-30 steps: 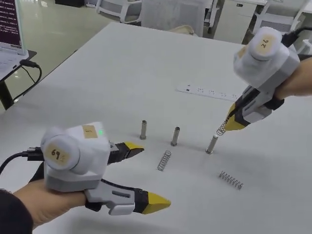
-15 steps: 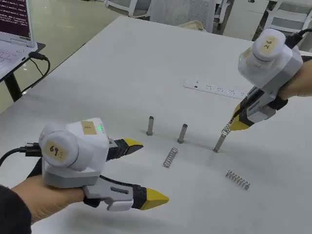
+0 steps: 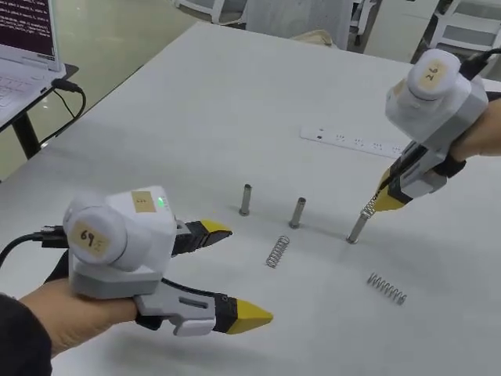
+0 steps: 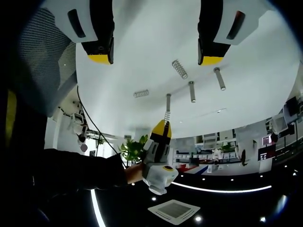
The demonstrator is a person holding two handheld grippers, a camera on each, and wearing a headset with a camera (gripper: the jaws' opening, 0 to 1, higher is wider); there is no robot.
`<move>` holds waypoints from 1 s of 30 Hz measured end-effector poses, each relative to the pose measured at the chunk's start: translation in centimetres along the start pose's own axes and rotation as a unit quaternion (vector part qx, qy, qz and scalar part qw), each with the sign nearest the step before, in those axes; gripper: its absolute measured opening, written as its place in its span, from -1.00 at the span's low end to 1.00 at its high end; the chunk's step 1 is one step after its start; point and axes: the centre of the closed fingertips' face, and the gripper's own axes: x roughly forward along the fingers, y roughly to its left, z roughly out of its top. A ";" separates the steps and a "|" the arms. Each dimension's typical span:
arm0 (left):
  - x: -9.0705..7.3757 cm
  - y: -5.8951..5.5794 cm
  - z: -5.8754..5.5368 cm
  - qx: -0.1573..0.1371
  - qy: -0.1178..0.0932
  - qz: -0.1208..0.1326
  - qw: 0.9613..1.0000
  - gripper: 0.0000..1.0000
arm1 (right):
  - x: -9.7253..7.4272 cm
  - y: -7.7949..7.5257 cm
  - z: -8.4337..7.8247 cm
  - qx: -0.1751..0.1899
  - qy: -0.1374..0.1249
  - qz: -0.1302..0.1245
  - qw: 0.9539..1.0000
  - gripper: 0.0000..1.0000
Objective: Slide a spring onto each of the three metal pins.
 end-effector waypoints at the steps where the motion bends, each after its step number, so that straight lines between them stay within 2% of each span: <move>1: 0.0 0.0 0.0 -0.001 0.000 0.000 1.000 0.38 | 0.1 -0.1 0.0 -0.001 0.002 -0.002 1.000 -0.84; 16: -0.1 0.1 -0.1 -0.003 0.001 0.001 1.000 0.36 | 1.7 0.0 -0.5 0.006 0.009 0.011 1.000 -0.84; 30: -0.4 0.3 -0.4 -0.005 0.003 0.008 1.000 0.34 | 4.1 0.5 -0.8 0.022 0.012 0.022 0.999 -0.84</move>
